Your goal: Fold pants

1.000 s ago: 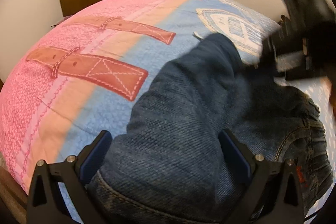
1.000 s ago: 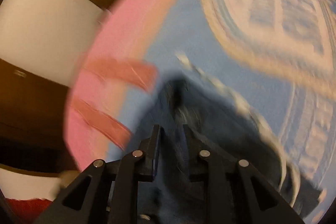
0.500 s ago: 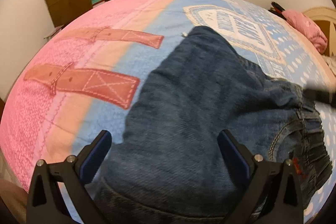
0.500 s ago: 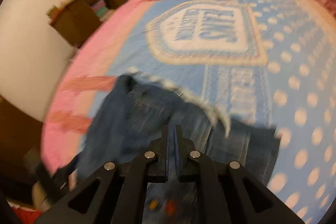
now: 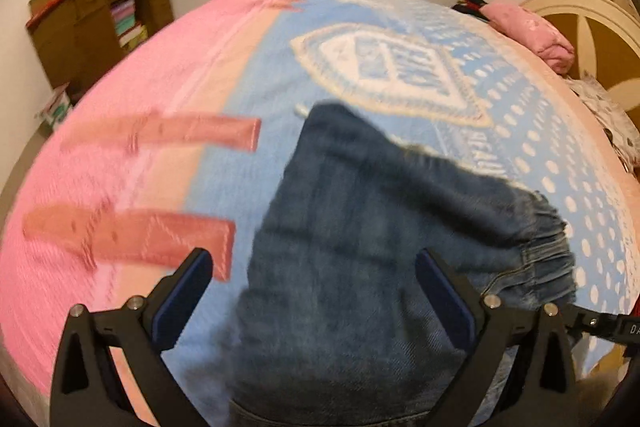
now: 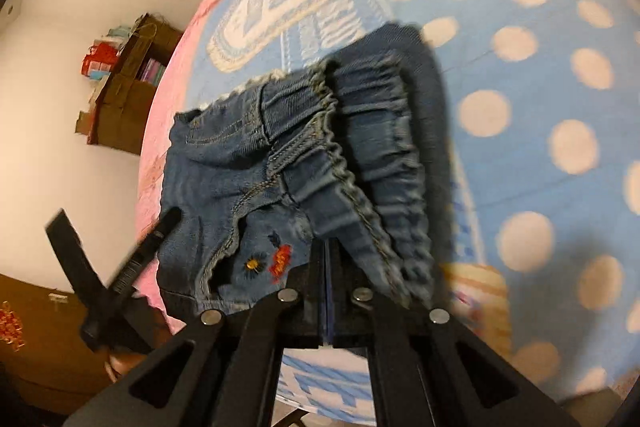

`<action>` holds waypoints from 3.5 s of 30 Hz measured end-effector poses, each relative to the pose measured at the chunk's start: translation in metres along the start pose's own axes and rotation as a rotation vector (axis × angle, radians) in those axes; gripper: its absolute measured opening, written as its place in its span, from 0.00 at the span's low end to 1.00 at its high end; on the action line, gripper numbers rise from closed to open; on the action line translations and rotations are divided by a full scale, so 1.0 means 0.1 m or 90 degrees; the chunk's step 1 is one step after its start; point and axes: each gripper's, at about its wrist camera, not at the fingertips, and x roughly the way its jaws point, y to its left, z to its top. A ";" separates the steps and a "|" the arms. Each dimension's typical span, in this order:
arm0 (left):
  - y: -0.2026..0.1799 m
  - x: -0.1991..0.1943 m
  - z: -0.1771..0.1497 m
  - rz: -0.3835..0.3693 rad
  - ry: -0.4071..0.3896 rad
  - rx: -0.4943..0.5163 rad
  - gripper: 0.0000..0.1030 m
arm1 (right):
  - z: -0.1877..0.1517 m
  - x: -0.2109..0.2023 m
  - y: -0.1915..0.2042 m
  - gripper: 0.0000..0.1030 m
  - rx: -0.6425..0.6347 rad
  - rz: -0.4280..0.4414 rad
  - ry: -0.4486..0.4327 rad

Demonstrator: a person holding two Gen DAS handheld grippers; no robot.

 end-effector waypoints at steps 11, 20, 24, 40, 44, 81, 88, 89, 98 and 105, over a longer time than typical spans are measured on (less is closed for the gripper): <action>0.05 0.33 0.37 0.016 0.038 0.078 1.00 | 0.26 -0.29 -0.22 0.36 0.014 -0.029 -0.150; 0.03 0.58 0.27 0.007 0.091 0.081 1.00 | 0.17 0.10 -0.47 0.60 0.041 -0.004 -0.156; 0.09 0.72 0.26 -0.011 0.133 0.061 1.00 | 0.14 0.14 -0.50 0.72 0.039 0.013 -0.178; 0.08 0.83 0.21 -0.134 0.217 0.092 1.00 | 0.17 0.30 -0.38 0.87 0.008 0.099 -0.132; 0.09 0.88 0.23 -0.137 0.222 0.081 1.00 | 0.14 0.30 -0.35 0.87 0.004 0.195 -0.101; 0.32 0.64 0.29 -0.175 0.175 0.063 0.41 | 0.03 0.27 0.36 0.37 -0.186 -0.048 -0.094; 0.34 0.77 0.29 -0.132 0.193 0.053 0.92 | 0.05 0.37 0.10 0.40 -0.116 0.005 -0.071; 0.29 0.78 0.26 -0.129 0.191 0.070 0.95 | 0.06 0.39 0.06 0.41 -0.103 0.013 -0.066; 0.36 0.60 0.23 -0.217 0.143 0.029 0.27 | 0.03 0.34 0.19 0.37 -0.130 0.011 -0.079; 0.41 0.12 0.20 -0.248 0.058 0.034 0.19 | 0.00 0.03 0.46 0.33 -0.169 0.048 -0.104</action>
